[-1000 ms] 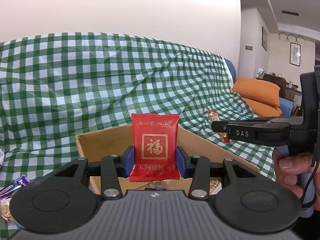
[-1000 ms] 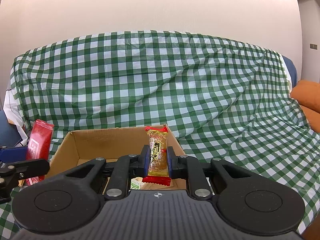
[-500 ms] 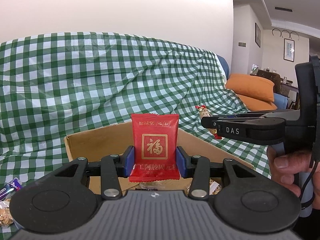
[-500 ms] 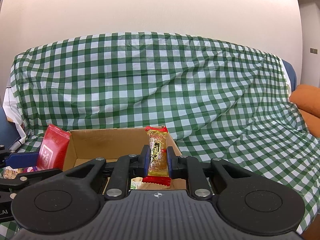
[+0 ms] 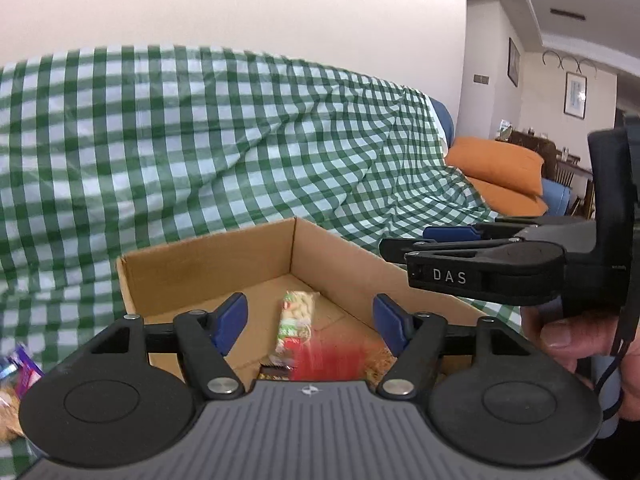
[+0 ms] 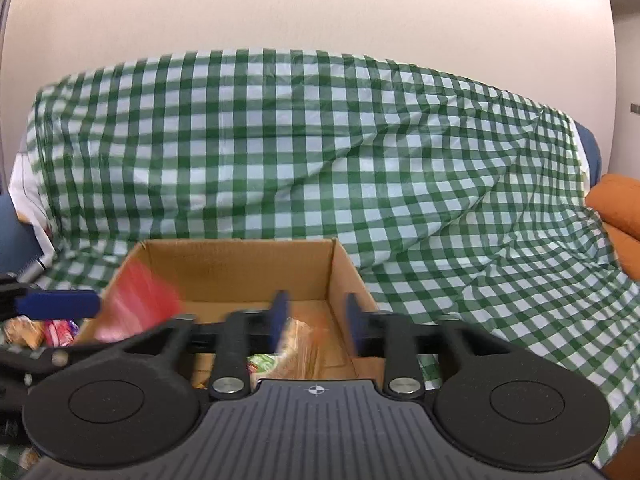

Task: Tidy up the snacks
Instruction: 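Open both tools to drop the red packet and candy into the box, then reach the left tool to the clear cracker bag while the right tool reaches the long red packet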

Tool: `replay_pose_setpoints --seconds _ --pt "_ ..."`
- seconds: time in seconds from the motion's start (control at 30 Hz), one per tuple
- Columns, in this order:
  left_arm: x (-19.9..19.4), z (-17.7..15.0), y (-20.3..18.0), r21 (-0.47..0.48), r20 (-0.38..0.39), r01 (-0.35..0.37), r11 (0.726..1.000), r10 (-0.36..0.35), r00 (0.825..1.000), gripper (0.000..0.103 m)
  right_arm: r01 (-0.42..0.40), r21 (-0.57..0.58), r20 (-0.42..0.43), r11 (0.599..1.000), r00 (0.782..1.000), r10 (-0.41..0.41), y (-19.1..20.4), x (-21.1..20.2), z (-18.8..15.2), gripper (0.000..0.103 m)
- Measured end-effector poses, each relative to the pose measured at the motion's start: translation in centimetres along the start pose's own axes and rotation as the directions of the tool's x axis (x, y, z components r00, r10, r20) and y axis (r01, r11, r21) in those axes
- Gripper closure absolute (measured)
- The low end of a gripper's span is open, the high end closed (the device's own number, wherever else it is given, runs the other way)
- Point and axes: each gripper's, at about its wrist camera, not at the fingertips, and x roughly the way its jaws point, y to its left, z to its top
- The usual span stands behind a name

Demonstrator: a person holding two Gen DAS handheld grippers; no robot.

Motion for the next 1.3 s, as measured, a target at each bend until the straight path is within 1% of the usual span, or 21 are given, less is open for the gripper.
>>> replay_pose_setpoints --seconds 0.1,0.23,0.37,0.43,0.5,0.57,0.6,0.63,0.67,0.73,0.8,0.9,1.0,1.07,1.1,1.17,1.23,1.3 --pt "-0.3 0.0 0.1 -0.001 0.023 -0.012 1.000 0.012 1.000 0.030 0.004 0.000 0.006 1.000 1.000 -0.004 0.0 0.0 0.1 0.054" --pt "-0.4 -0.2 0.6 0.000 0.026 -0.042 0.999 0.042 0.999 0.033 0.016 0.010 0.002 1.000 1.000 -0.016 0.0 0.2 0.1 0.043" --pt "-1.1 -0.3 1.0 0.010 0.041 -0.050 0.999 0.049 0.998 0.036 0.015 0.020 0.004 1.000 1.000 -0.016 0.1 0.2 0.0 0.041" --pt "-1.4 -0.4 1.4 0.005 0.041 -0.052 0.999 0.052 0.998 0.041 0.013 0.027 0.006 1.000 1.000 -0.013 0.2 0.2 0.1 0.041" --pt "-1.7 -0.3 2.3 -0.038 0.022 -0.028 0.999 0.029 0.999 0.045 0.010 0.031 0.013 0.999 1.000 -0.010 0.4 0.1 0.1 0.041" --pt "-2.0 -0.1 3.4 -0.096 0.005 -0.002 0.995 0.002 1.000 0.047 0.012 0.035 0.024 0.999 1.000 -0.012 0.6 -0.1 0.2 0.041" --pt "-2.2 -0.1 4.0 -0.123 0.003 0.006 0.992 -0.005 1.000 0.049 0.012 0.037 0.031 0.999 0.999 -0.014 0.7 -0.2 0.2 0.041" --pt "-2.4 0.0 4.5 -0.144 0.001 0.009 0.989 -0.009 1.000 0.054 0.012 0.039 0.036 0.999 0.999 -0.014 0.7 -0.3 0.2 0.041" --pt "-2.7 0.0 5.1 -0.171 -0.001 0.011 0.985 -0.012 1.000 0.056 0.012 0.042 0.040 0.999 0.999 -0.014 0.8 -0.3 0.2 0.042" --pt "-3.1 0.1 6.1 -0.210 -0.005 0.015 0.978 -0.016 1.000 0.065 0.009 0.047 0.041 0.999 0.999 -0.011 1.1 -0.5 0.2 0.042" --pt "-3.5 0.2 7.0 -0.241 -0.002 0.011 0.970 -0.012 1.000 0.067 0.000 0.049 0.043 0.999 0.999 -0.002 1.4 -0.6 0.3 0.042" --pt "-4.3 0.3 8.2 -0.270 0.003 -0.008 0.963 0.009 1.000 0.070 -0.013 0.037 0.051 0.999 0.999 0.011 2.0 -0.7 0.3 0.044" --pt "-5.1 0.3 9.2 -0.294 0.005 -0.035 0.955 0.038 0.999 0.070 -0.031 0.016 0.060 0.999 0.998 0.030 2.7 -0.9 0.3 0.046" --pt "-5.5 0.3 10.0 -0.316 0.002 -0.043 0.948 0.046 0.999 0.070 -0.047 -0.005 0.066 0.999 0.997 0.047 3.1 -1.0 0.4 0.050" --pt "-5.6 0.4 10.3 -0.323 -0.001 -0.046 0.945 0.049 0.999 0.070 -0.054 -0.020 0.070 0.998 0.996 0.056 3.4 -1.1 0.3 0.054" --pt "-5.7 0.7 11.3 -0.342 -0.025 -0.069 0.937 0.064 0.998 0.070 -0.067 -0.054 0.077 0.996 0.995 0.071 3.9 -1.2 0.2 0.057" --pt "-5.5 1.5 12.6 -0.375 -0.076 -0.123 0.919 0.102 0.992 0.070 -0.082 -0.073 0.080 0.994 0.993 0.088 4.1 -1.3 0.3 0.061" --pt "-5.0 2.5 14.6 -0.432 -0.138 -0.197 0.880 0.152 0.979 0.070 -0.092 -0.076 0.083 0.993 0.992 0.099 4.3 -1.4 0.3 0.061"
